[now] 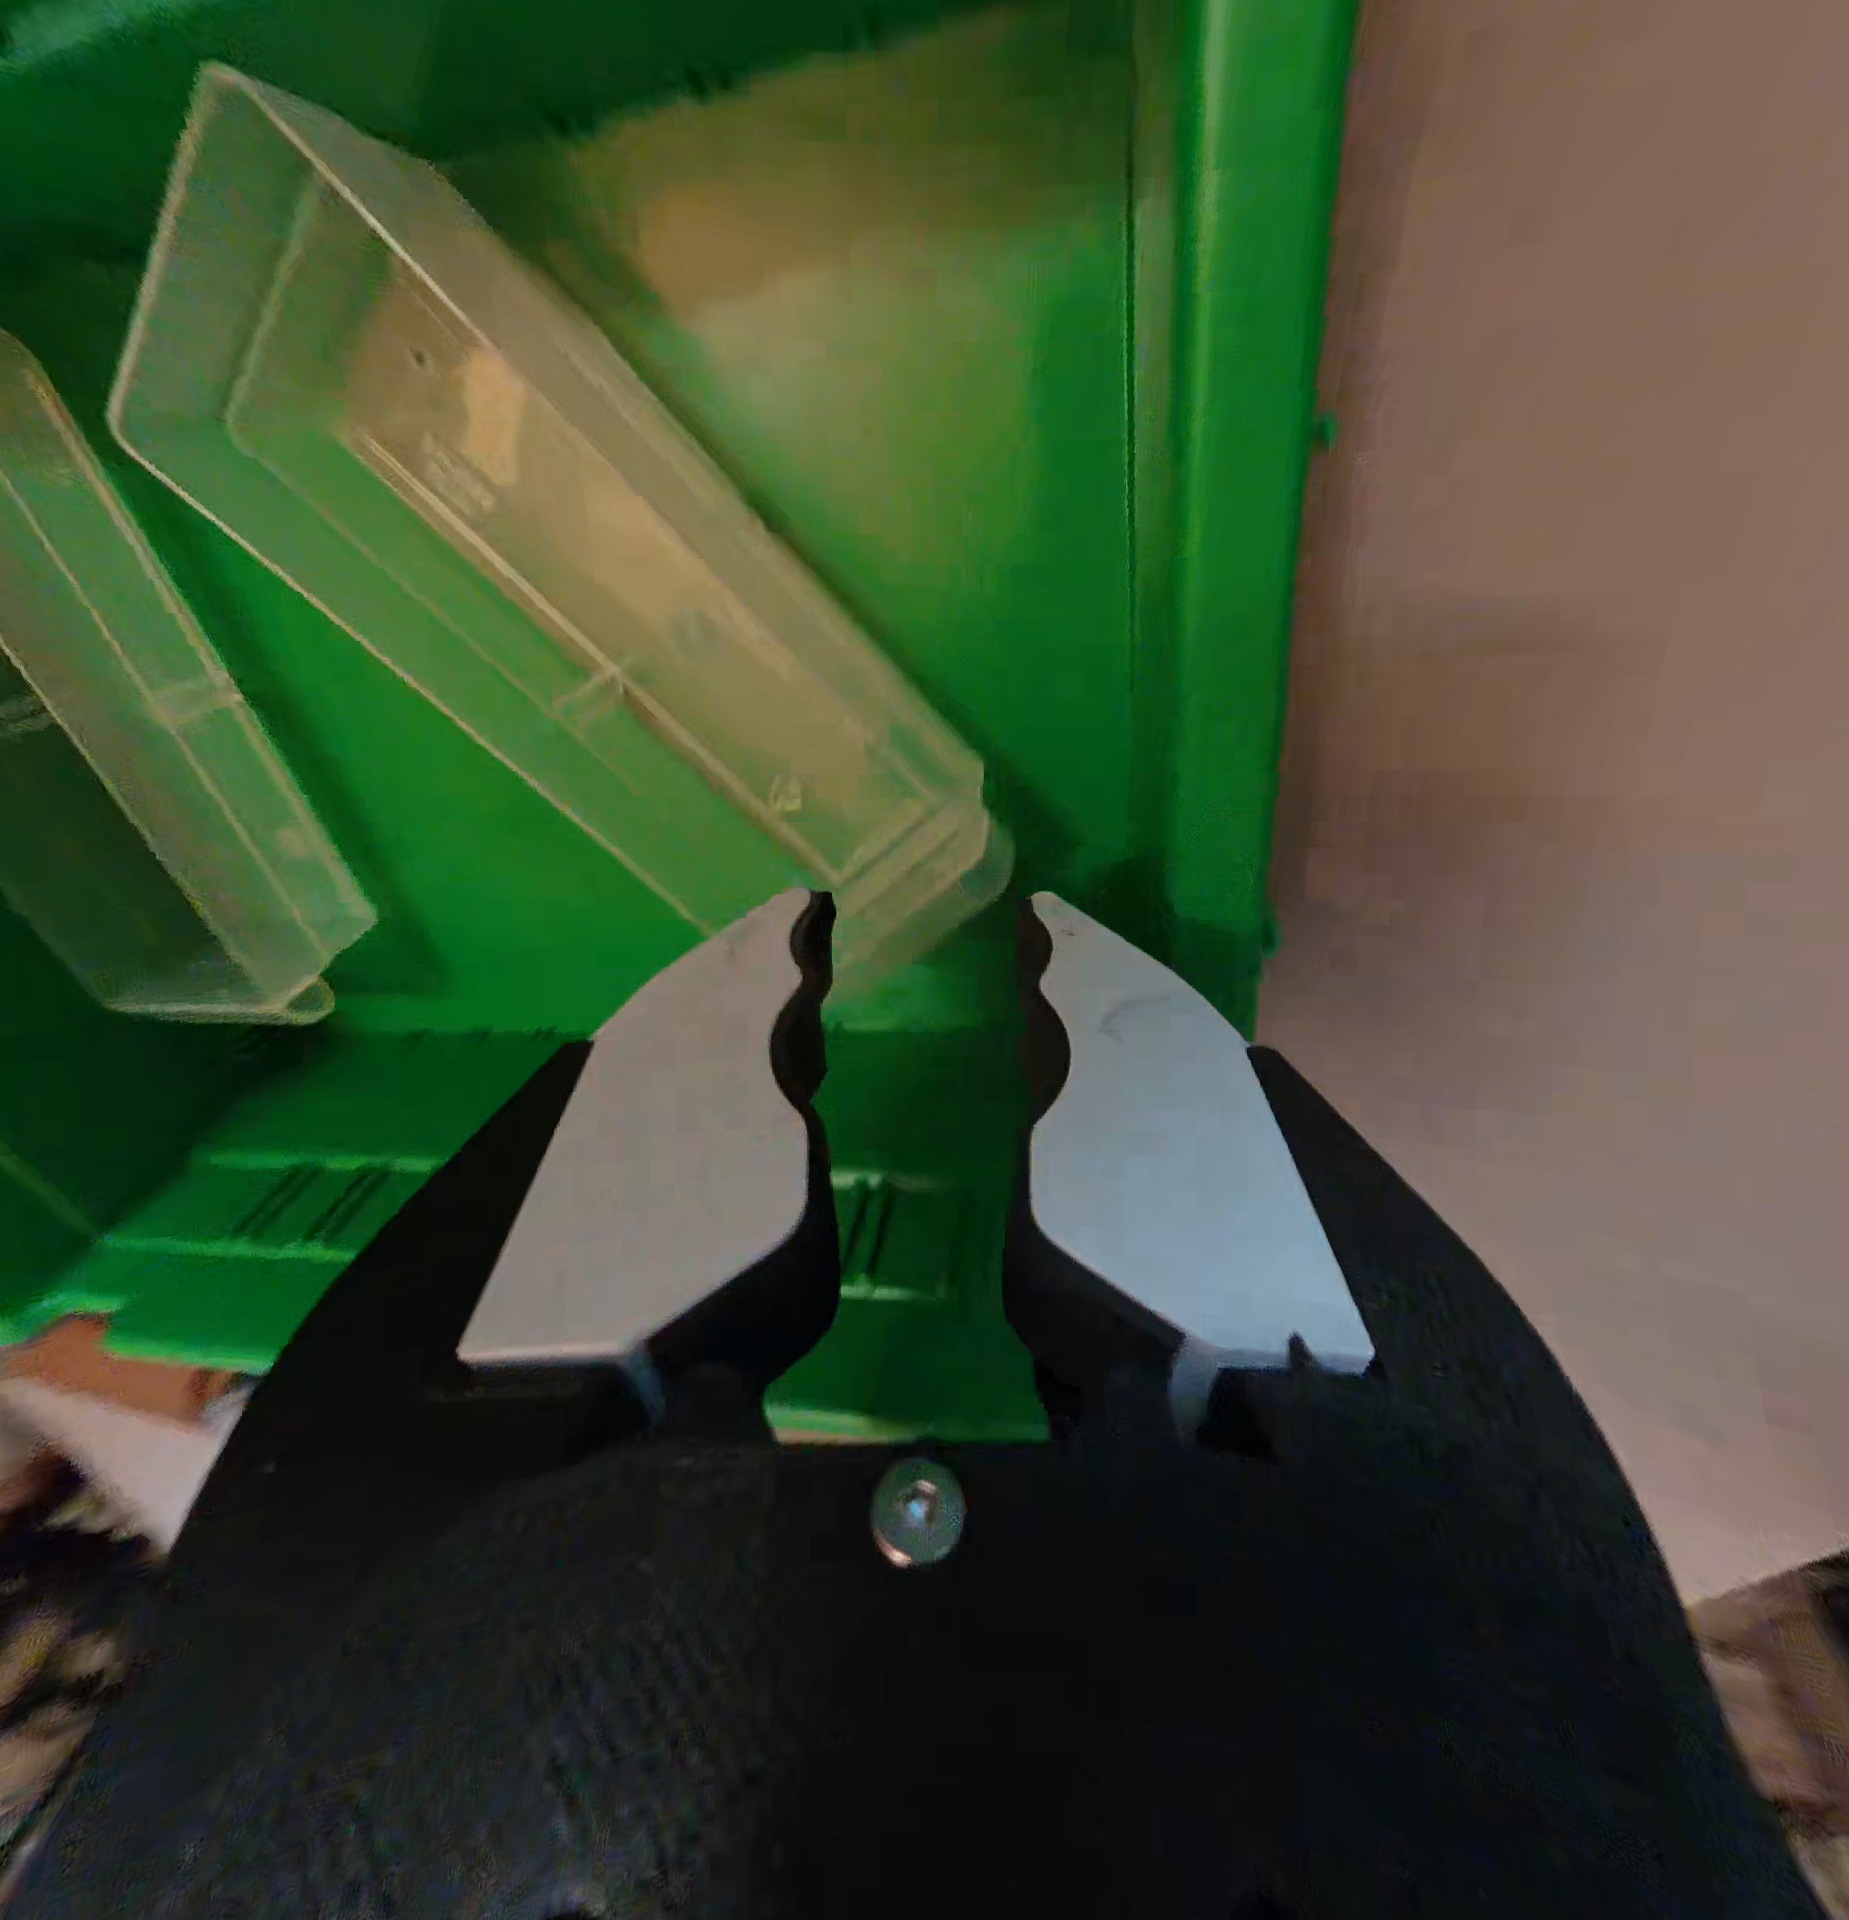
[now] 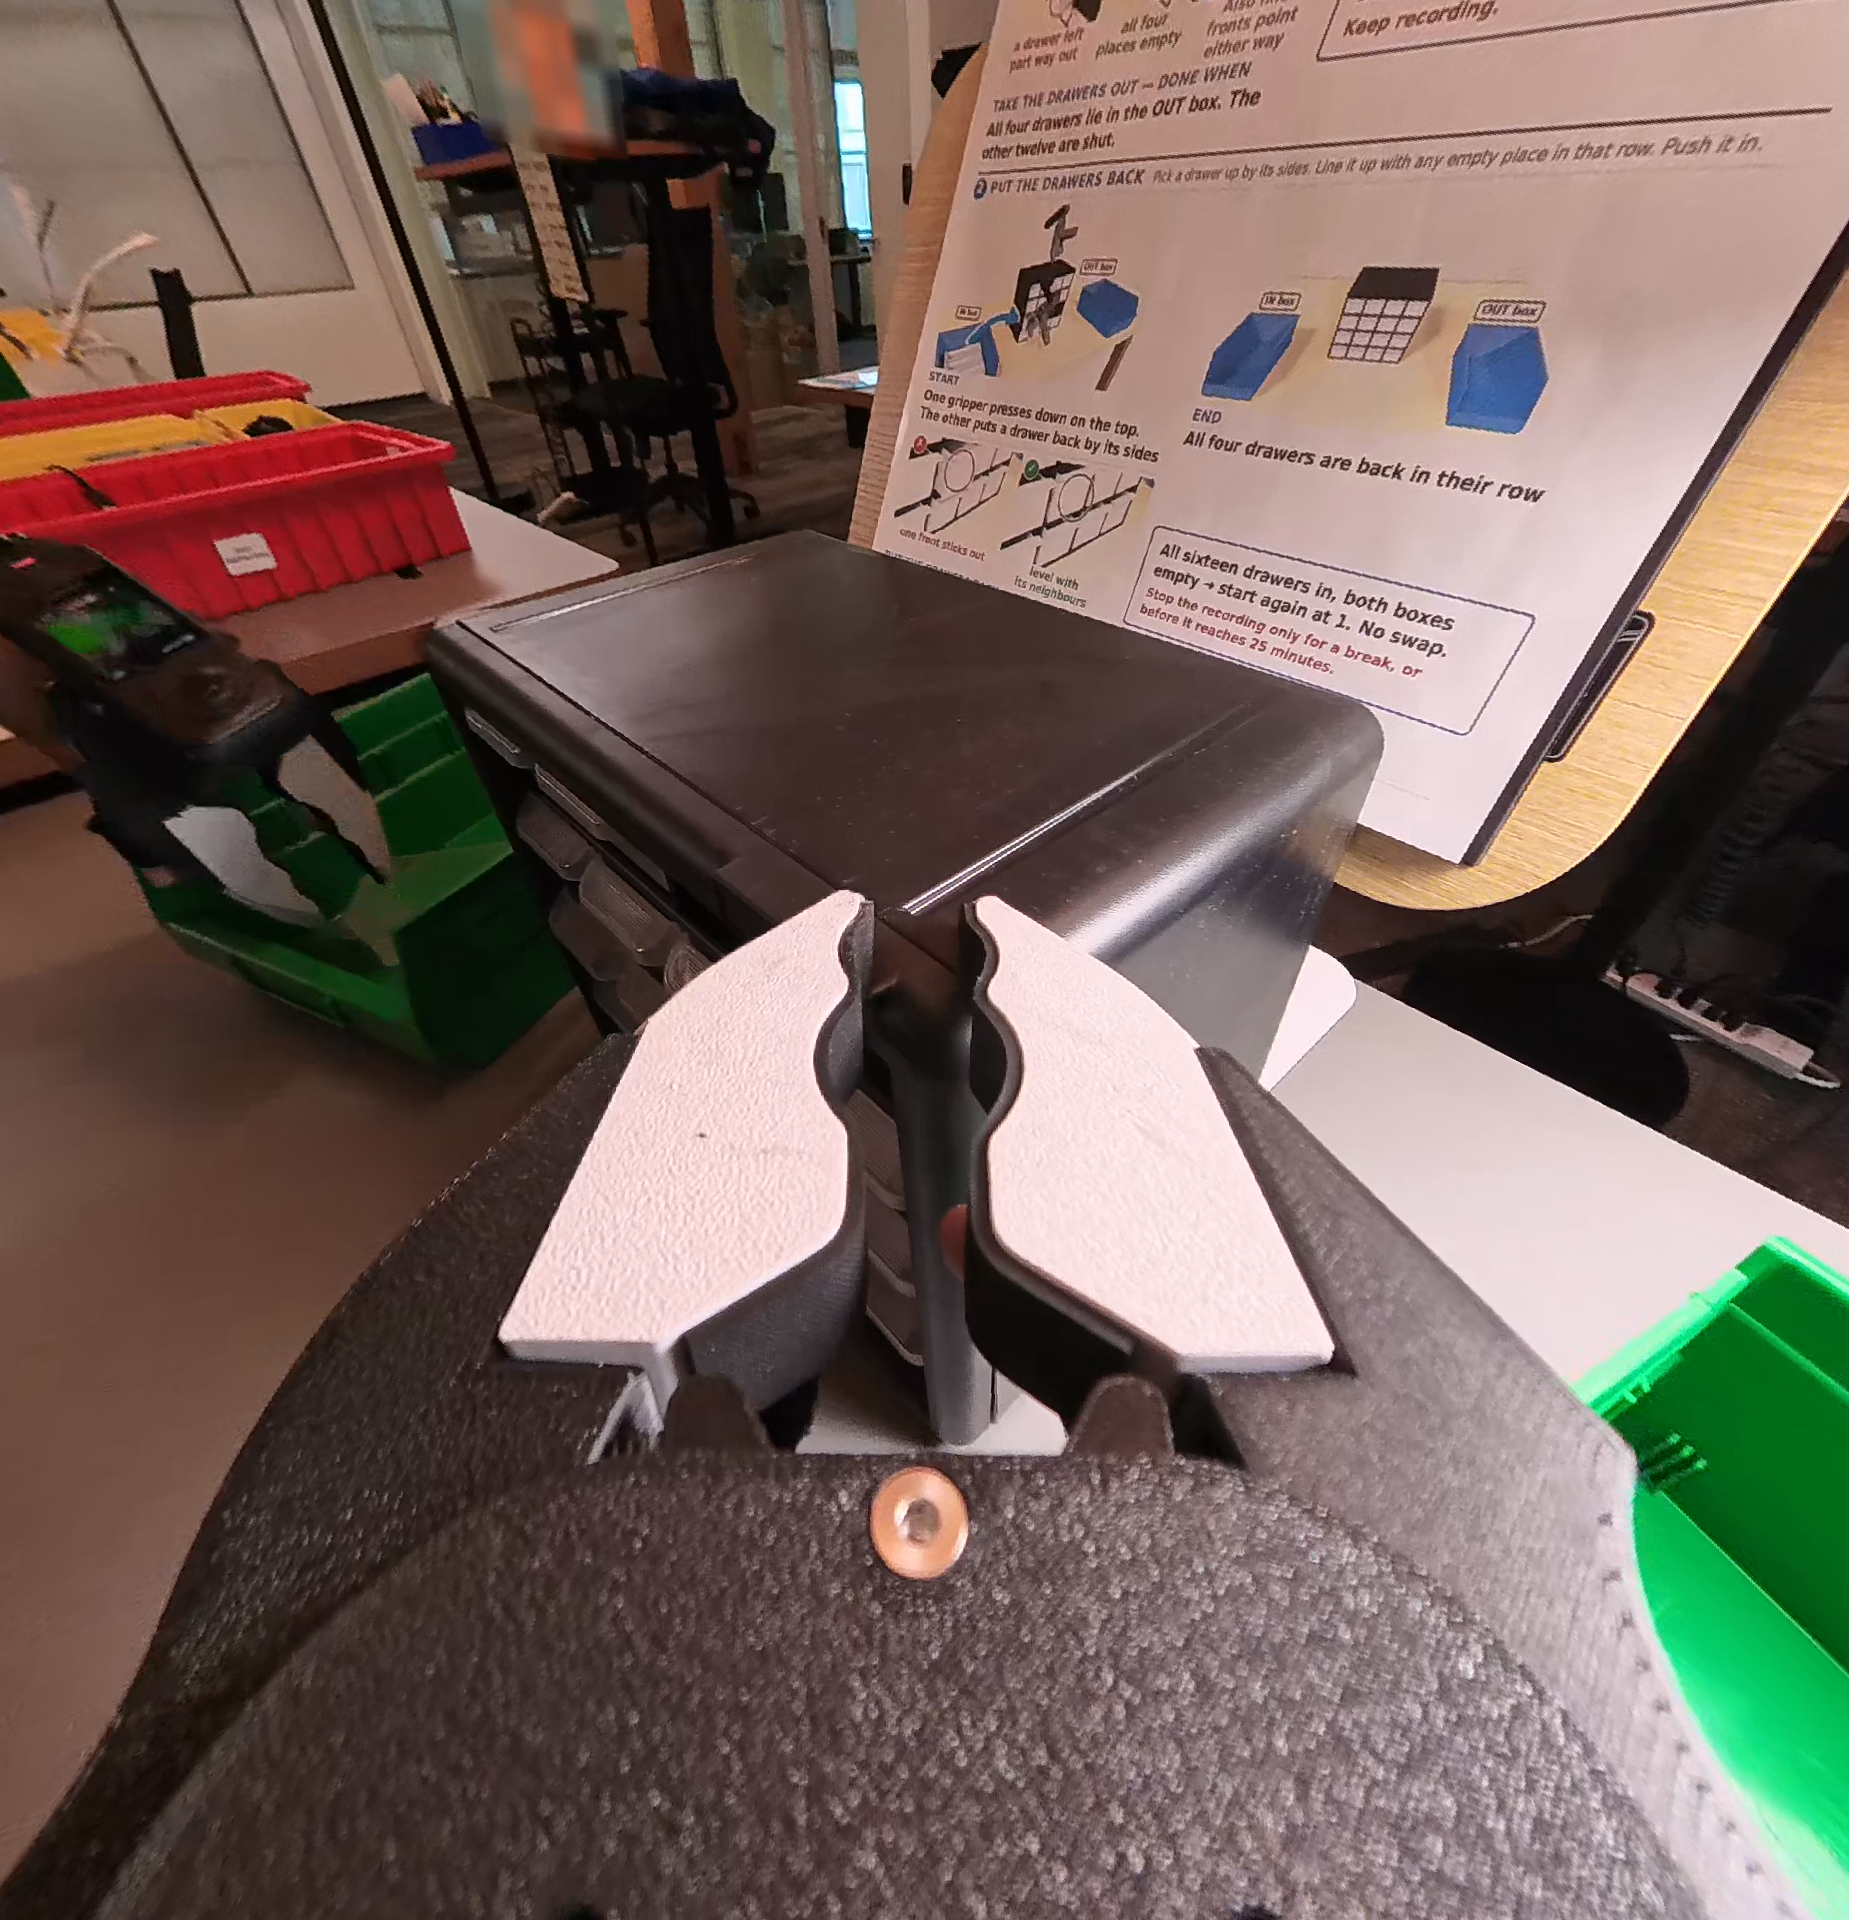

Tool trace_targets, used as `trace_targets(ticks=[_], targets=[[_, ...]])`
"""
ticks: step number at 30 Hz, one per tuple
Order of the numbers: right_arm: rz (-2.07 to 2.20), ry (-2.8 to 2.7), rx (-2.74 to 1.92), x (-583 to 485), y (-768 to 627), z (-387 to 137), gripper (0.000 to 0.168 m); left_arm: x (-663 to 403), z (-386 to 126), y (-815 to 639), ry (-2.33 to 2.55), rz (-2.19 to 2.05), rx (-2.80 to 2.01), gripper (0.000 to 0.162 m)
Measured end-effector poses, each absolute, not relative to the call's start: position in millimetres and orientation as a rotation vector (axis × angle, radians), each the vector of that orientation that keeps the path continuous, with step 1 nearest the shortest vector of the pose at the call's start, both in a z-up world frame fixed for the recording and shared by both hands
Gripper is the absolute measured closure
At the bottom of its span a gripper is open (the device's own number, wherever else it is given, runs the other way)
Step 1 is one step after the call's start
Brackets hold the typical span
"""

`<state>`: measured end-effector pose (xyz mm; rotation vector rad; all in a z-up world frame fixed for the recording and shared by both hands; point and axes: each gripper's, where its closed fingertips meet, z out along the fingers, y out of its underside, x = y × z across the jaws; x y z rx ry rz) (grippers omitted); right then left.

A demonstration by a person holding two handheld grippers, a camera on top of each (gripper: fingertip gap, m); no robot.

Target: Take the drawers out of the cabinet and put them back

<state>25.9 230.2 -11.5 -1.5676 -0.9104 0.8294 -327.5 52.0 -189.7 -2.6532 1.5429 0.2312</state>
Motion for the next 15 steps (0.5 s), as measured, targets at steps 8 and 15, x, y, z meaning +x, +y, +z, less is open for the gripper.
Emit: trace_targets(ticks=[8, 15], targets=[[0.813, -0.922, -1.555, 24, 229, -12, 0.151, -362, -196, 50, 1.904, 0.603, -2.517, 0.125], [0.828, -0.919, -1.551, 24, 229, -12, 0.151, -354, -197, 57, 1.823, 0.64, -2.477, 0.143]])
